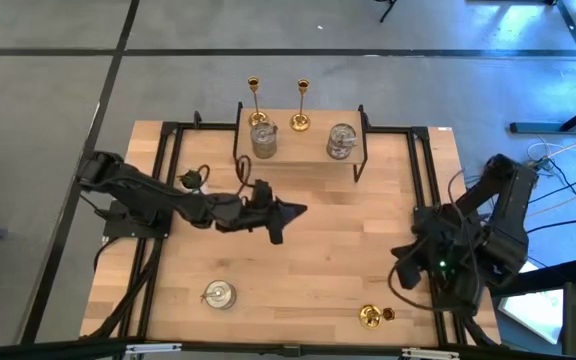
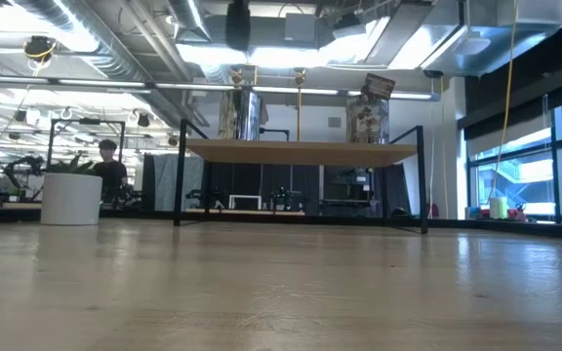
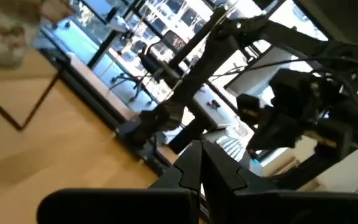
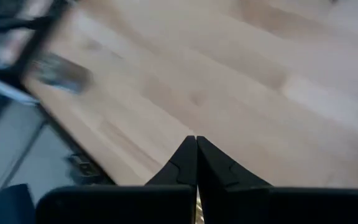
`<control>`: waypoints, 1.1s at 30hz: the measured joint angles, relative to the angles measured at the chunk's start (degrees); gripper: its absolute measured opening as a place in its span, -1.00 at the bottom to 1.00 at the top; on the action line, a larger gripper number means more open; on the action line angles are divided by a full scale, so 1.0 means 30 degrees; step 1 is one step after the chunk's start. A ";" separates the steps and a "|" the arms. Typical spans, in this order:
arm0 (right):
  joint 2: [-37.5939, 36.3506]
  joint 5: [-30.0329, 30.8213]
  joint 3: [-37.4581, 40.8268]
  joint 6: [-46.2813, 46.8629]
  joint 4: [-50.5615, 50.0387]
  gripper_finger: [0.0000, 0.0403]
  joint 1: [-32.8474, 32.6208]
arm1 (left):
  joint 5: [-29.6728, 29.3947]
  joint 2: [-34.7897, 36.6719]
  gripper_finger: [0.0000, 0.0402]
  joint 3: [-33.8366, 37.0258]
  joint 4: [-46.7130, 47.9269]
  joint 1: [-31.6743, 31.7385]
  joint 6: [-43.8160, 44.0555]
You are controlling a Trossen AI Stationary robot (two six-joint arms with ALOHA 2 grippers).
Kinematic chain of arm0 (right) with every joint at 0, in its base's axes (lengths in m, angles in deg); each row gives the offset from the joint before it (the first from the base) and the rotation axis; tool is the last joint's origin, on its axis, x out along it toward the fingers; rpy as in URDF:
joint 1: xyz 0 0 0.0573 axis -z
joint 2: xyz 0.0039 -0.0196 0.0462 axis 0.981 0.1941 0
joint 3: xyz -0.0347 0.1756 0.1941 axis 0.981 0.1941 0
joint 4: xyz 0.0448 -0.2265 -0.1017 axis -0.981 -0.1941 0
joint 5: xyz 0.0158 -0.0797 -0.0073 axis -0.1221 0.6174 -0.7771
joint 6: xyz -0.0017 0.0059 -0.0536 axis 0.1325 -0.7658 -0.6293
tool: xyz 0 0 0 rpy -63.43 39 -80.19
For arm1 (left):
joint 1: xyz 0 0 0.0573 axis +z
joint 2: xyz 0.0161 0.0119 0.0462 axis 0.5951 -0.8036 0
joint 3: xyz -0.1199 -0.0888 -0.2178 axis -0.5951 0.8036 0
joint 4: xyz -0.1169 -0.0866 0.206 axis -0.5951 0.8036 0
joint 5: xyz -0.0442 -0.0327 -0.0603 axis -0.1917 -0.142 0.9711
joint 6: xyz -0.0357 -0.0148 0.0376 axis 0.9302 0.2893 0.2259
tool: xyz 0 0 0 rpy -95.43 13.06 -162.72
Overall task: Pick & Place candle stick holders
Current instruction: Put the gold candle holder on the shelf aligned with the other gold candle holders
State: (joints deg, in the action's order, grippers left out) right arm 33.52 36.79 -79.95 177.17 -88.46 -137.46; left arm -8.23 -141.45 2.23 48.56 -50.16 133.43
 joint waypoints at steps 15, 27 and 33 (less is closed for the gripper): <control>-0.0809 -0.5382 0.7923 0.5875 0.9356 -1.00 -0.2202 | -0.0234 -0.0811 -0.99 -0.0247 -0.1264 -0.0340 0.0662; -0.0787 -0.7440 1.1059 0.6705 1.1477 -1.00 -0.2248 | 0.0064 -0.0790 -0.99 -0.1355 -0.0358 -0.0340 -0.0378; -0.0787 -0.8861 1.2505 0.6078 1.5094 -1.00 -0.2421 | 0.0326 -0.0790 -0.99 -0.1392 -0.0302 -0.0475 -0.0353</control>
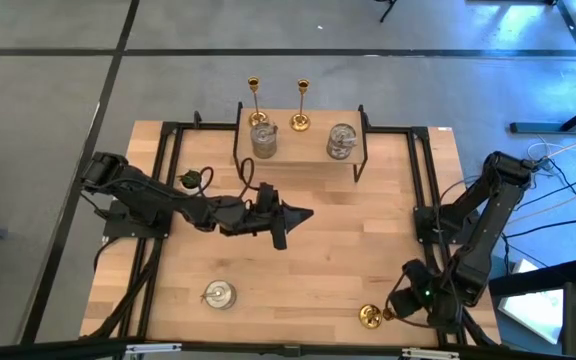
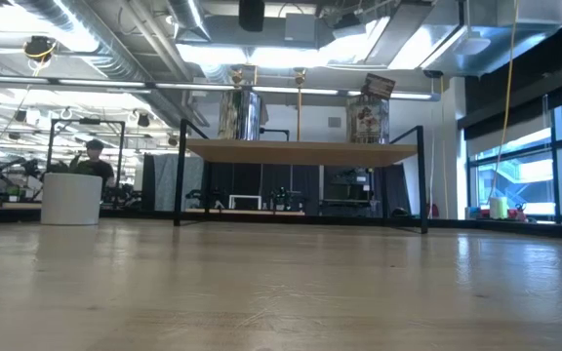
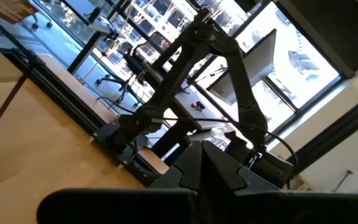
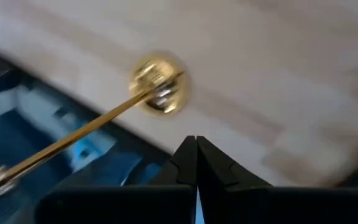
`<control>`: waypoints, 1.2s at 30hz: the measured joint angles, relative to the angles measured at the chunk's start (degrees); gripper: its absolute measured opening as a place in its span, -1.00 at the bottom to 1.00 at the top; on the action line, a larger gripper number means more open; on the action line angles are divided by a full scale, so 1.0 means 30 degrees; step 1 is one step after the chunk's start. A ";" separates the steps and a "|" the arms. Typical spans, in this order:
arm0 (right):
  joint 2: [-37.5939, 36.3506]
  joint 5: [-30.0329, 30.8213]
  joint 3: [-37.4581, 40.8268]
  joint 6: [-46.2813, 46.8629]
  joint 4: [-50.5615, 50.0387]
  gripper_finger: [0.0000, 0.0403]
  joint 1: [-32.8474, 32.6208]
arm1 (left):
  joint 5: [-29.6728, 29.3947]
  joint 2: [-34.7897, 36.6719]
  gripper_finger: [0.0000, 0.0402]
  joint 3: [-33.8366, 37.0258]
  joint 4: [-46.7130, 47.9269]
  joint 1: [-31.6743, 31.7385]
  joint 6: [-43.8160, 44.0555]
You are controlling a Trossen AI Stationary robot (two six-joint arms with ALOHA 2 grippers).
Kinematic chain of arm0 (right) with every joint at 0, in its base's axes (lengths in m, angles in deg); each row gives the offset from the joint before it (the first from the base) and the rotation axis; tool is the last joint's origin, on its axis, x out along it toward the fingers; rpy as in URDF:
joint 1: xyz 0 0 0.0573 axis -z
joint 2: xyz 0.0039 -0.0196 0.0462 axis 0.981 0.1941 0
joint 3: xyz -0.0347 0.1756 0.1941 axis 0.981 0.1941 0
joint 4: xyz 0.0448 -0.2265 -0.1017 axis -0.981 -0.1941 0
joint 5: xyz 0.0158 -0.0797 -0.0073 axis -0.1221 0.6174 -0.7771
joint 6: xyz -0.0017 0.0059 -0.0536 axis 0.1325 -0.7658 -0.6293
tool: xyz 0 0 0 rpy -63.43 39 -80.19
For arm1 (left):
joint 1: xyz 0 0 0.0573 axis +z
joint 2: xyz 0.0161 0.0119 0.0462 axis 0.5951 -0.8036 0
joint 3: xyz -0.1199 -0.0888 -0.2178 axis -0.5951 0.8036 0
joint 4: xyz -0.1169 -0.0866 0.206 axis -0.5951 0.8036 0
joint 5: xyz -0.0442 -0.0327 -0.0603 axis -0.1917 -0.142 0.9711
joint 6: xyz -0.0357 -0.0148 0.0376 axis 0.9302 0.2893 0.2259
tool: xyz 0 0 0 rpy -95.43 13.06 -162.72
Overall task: Pick & Place candle stick holders
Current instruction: Put the gold candle holder on the shelf aligned with the other gold candle holders
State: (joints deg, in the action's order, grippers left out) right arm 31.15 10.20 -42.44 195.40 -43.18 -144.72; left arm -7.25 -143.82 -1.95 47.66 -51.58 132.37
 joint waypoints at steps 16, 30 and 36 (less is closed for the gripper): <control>0.0000 -0.0543 0.0090 -0.4190 0.1491 -0.90 -0.0260 | 0.0000 0.0000 -0.99 0.0000 0.0066 -0.0304 0.0306; 0.0007 0.3518 0.0090 -1.3897 0.4747 -0.88 -0.2339 | -0.0151 0.0000 -0.99 0.0000 0.0199 -0.0718 0.0308; 0.0145 0.3557 0.0090 -1.8977 0.4877 -0.88 -0.2353 | -0.0200 0.0000 -0.99 0.0000 0.0197 -0.0799 0.0369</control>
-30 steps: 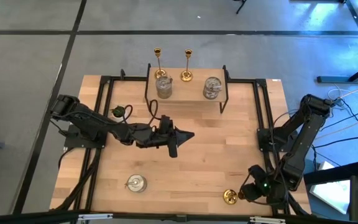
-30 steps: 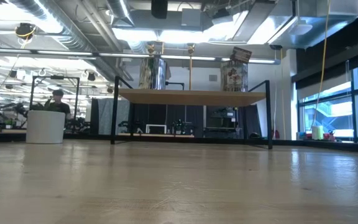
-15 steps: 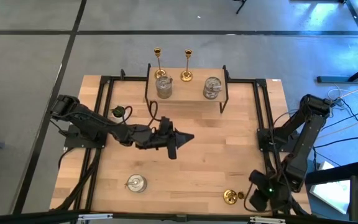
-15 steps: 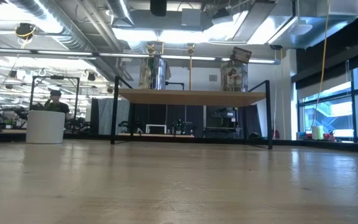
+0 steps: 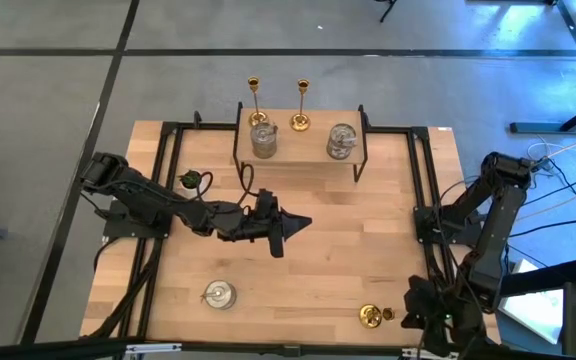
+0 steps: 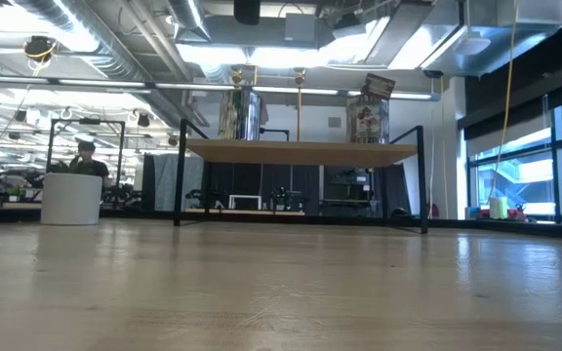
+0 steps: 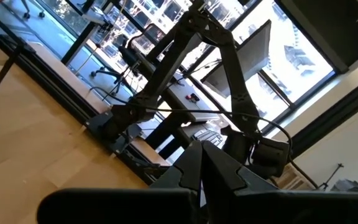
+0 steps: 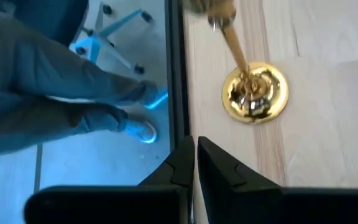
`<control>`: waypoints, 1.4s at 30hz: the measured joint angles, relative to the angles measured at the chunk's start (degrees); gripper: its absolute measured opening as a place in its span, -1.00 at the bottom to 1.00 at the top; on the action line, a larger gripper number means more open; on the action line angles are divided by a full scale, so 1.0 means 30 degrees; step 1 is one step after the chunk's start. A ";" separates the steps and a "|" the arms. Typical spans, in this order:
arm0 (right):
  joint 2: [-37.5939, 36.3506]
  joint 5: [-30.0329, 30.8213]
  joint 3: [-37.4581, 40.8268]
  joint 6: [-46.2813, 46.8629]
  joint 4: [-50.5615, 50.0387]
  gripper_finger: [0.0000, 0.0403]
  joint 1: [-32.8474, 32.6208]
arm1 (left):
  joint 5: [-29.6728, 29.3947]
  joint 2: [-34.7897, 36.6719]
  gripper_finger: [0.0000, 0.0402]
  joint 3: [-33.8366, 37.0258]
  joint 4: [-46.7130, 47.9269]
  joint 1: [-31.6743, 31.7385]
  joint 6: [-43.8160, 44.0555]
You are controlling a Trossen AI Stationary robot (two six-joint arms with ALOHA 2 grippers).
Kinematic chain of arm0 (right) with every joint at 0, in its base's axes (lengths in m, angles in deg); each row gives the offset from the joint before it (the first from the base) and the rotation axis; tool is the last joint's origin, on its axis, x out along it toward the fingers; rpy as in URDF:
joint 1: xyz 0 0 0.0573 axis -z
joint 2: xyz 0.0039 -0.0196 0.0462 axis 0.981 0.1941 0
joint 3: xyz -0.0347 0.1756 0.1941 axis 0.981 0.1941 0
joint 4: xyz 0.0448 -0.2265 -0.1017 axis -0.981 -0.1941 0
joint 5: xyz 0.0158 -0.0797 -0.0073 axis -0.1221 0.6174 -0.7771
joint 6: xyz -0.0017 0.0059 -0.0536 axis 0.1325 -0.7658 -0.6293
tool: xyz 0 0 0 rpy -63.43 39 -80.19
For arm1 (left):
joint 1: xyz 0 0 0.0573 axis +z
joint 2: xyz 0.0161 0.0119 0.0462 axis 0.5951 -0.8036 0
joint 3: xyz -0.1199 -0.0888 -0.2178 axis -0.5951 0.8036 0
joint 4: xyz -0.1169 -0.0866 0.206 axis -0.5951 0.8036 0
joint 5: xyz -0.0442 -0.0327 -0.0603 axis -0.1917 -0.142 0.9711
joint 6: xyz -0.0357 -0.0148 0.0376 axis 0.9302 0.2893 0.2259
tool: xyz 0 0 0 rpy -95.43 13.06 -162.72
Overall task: Pick & Place candle stick holders
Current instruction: Put the gold candle holder on the shelf aligned with the other gold candle holders
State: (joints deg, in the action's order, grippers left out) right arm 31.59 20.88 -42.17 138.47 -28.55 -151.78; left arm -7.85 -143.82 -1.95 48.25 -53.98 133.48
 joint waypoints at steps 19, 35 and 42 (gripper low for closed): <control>0.2463 0.2363 0.0000 -0.0978 0.1298 -0.36 0.0080 | 0.0076 0.0000 -0.99 0.0000 -0.0138 -0.0050 0.0491; 0.2737 0.5541 0.0000 -0.1158 0.0305 -0.02 0.0964 | 0.0231 0.0000 -0.99 0.0000 -0.0131 -0.0006 0.0661; 0.3693 0.5539 0.0000 -0.0955 0.1721 -0.13 0.1103 | 0.0278 0.0000 -0.99 0.0000 -0.0131 -0.0006 0.0804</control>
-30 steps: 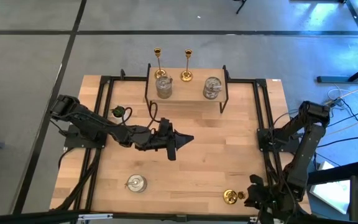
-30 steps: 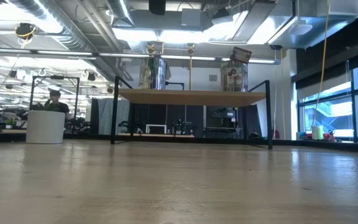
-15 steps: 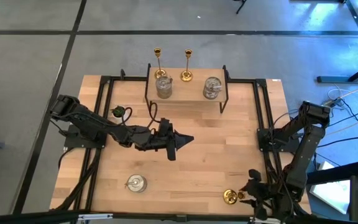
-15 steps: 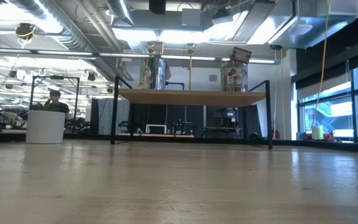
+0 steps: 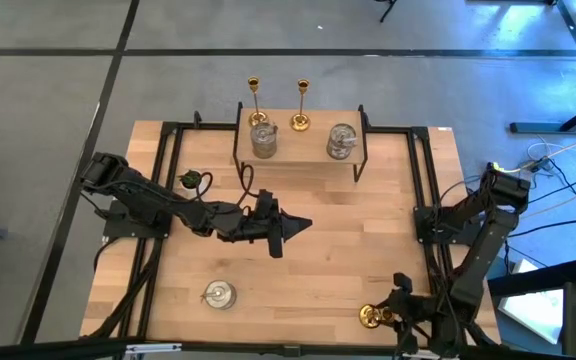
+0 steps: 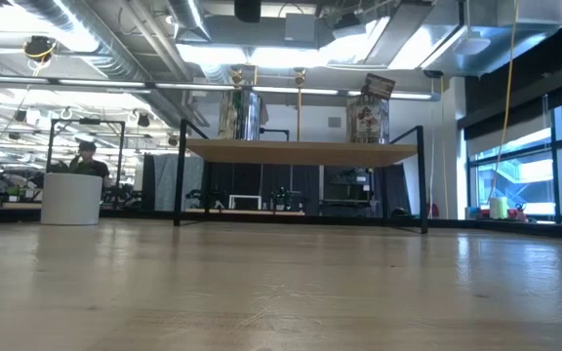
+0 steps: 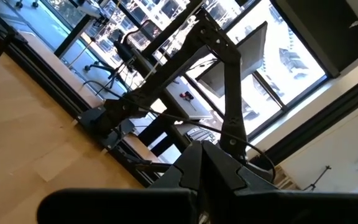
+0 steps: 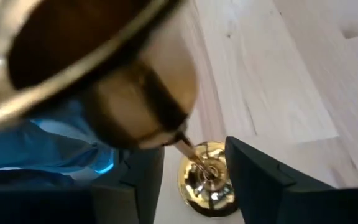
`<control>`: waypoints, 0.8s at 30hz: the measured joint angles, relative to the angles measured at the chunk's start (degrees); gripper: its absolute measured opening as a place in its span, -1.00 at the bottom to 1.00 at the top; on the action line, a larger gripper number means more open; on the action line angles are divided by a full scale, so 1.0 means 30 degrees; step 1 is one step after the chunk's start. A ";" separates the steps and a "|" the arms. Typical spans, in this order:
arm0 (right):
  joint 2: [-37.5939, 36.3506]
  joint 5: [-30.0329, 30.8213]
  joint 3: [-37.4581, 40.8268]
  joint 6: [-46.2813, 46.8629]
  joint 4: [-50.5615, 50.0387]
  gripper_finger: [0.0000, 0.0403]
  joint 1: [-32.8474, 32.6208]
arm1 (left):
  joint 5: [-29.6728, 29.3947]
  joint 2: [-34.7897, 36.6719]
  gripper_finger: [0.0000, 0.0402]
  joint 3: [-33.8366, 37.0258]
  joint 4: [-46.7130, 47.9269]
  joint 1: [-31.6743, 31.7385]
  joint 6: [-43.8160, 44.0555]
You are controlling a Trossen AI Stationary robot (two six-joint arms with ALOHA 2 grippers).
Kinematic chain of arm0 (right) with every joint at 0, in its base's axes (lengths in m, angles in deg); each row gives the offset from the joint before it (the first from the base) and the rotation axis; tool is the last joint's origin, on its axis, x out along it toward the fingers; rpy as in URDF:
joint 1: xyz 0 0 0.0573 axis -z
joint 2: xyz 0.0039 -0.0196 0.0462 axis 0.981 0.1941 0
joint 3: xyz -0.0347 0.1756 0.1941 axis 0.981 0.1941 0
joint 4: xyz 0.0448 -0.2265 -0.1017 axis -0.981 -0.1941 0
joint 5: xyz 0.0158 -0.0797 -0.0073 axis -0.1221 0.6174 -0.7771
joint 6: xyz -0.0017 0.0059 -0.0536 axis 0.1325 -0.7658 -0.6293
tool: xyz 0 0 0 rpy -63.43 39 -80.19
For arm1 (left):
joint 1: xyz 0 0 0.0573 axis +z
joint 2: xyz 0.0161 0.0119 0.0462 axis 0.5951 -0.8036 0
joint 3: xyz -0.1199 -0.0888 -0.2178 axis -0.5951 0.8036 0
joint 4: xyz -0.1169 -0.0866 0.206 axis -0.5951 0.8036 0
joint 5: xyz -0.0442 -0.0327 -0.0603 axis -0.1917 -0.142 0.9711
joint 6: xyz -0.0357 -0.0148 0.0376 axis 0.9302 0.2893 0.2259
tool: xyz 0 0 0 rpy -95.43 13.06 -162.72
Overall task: Pick & Place candle stick holders
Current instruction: Put the gold candle holder on the shelf aligned with the other gold candle holders
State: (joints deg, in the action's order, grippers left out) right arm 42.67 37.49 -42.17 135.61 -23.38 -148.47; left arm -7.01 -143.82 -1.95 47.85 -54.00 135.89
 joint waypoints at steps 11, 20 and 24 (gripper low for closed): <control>0.0504 0.0082 0.0000 0.0023 0.0747 -0.59 0.0063 | 0.0118 0.0000 -0.99 0.0000 0.0000 0.0000 0.0160; 0.0194 -0.0379 -0.0036 -0.0058 0.0631 -0.93 0.0550 | 0.0173 0.0000 -0.99 -0.0005 0.0002 -0.0022 0.0211; -0.0634 -0.1009 -0.0015 -0.1572 0.0005 -0.93 0.1501 | 0.0271 0.0000 -0.99 -0.0004 0.0001 -0.0022 0.0197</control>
State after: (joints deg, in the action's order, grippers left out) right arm 40.77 34.46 -42.21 130.89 -23.37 -143.97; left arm -6.20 -143.82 -1.96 47.86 -54.06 136.48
